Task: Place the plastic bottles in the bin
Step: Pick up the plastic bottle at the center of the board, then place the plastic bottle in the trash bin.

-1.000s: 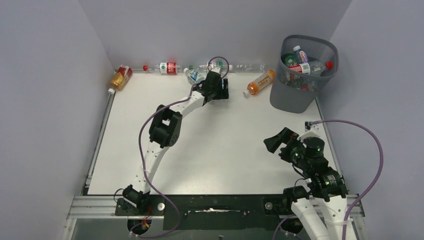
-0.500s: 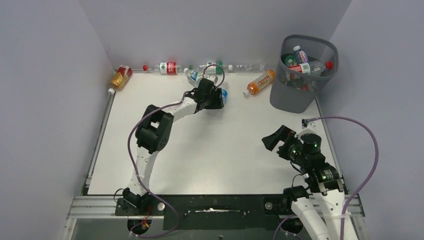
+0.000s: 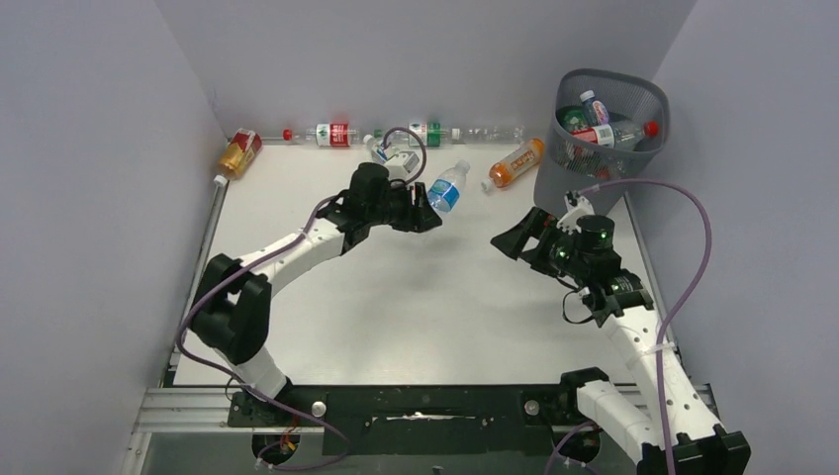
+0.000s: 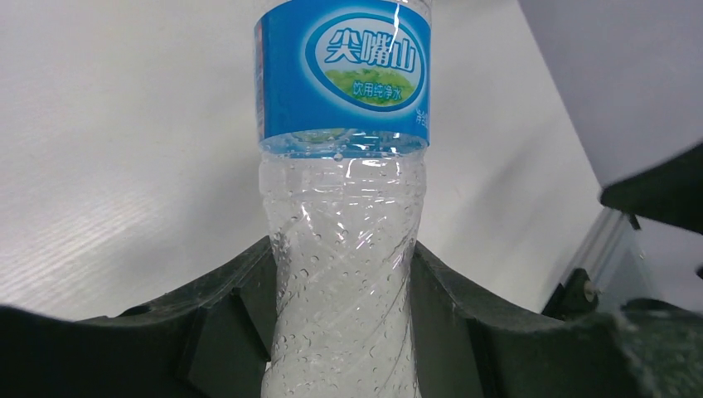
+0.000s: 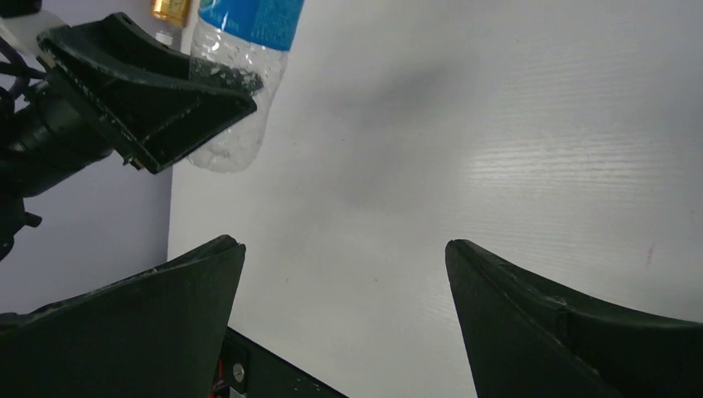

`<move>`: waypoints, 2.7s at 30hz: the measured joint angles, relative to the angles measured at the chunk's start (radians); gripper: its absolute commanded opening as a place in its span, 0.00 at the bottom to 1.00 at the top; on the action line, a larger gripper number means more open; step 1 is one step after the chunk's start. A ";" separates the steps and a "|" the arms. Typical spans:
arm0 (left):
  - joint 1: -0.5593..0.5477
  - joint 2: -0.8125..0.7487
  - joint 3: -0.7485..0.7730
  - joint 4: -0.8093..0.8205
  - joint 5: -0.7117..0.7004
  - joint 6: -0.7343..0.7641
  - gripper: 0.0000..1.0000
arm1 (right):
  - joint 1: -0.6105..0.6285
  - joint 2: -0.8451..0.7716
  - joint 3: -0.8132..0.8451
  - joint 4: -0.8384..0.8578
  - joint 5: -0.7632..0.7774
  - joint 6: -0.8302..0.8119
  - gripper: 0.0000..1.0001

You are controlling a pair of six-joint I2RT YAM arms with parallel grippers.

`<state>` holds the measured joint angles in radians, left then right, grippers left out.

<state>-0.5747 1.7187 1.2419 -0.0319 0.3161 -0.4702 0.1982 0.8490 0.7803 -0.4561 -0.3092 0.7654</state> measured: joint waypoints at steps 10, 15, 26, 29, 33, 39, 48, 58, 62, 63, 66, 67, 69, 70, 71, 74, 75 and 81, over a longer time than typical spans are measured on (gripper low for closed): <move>-0.089 -0.188 -0.174 0.065 0.147 -0.055 0.48 | -0.001 0.126 0.000 0.256 -0.173 0.095 0.98; -0.130 -0.217 -0.175 0.106 0.164 -0.075 0.48 | -0.001 0.180 0.021 0.300 -0.208 0.111 0.98; -0.166 -0.219 -0.175 0.143 0.168 -0.098 0.48 | -0.001 0.229 0.034 0.397 -0.244 0.147 0.98; -0.176 -0.219 -0.175 0.153 0.168 -0.101 0.48 | -0.001 0.255 0.034 0.417 -0.252 0.161 1.00; -0.182 -0.210 -0.175 0.160 0.168 -0.104 0.50 | -0.001 0.275 0.034 0.438 -0.261 0.165 0.90; -0.186 -0.188 -0.175 0.183 0.169 -0.113 0.60 | -0.001 0.279 0.035 0.447 -0.260 0.160 0.69; -0.185 -0.180 -0.174 0.206 0.172 -0.116 0.77 | -0.018 0.284 0.089 0.425 -0.261 0.123 0.54; -0.070 -0.217 -0.162 0.171 0.214 -0.114 0.85 | -0.256 0.332 0.228 0.341 -0.303 0.060 0.54; 0.013 -0.284 -0.163 0.164 0.216 -0.114 0.85 | -0.385 0.368 0.346 0.307 -0.313 0.027 0.55; 0.023 -0.299 -0.163 0.164 0.216 -0.114 0.85 | -0.418 0.378 0.380 0.305 -0.315 0.023 0.55; 0.026 -0.315 -0.166 0.166 0.222 -0.114 0.85 | -0.512 0.418 0.476 0.313 -0.318 0.020 0.56; 0.025 -0.314 -0.170 0.166 0.225 -0.114 0.85 | -0.525 0.430 0.499 0.318 -0.319 0.022 0.57; 0.024 -0.314 -0.192 0.166 0.229 -0.114 0.86 | -0.591 0.459 0.546 0.351 -0.319 0.032 0.57; 0.024 -0.314 -0.206 0.166 0.232 -0.114 0.85 | -0.615 0.475 0.564 0.369 -0.319 0.042 0.57; 0.024 -0.313 -0.218 0.164 0.232 -0.114 0.86 | -0.637 0.491 0.579 0.391 -0.319 0.058 0.58; 0.024 -0.306 -0.242 0.155 0.235 -0.114 0.86 | -0.683 0.537 0.611 0.447 -0.311 0.094 0.60; 0.024 -0.303 -0.243 0.154 0.237 -0.114 0.86 | -0.690 0.558 0.629 0.462 -0.303 0.105 0.60; 0.025 -0.290 -0.246 0.164 0.245 -0.117 0.85 | -0.694 0.697 0.741 0.516 -0.259 0.113 0.63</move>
<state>-0.5499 1.4284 0.9958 0.1326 0.5610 -0.5873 -0.4961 1.5459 1.5215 0.0597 -0.5682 0.8780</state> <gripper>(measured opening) 0.854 0.625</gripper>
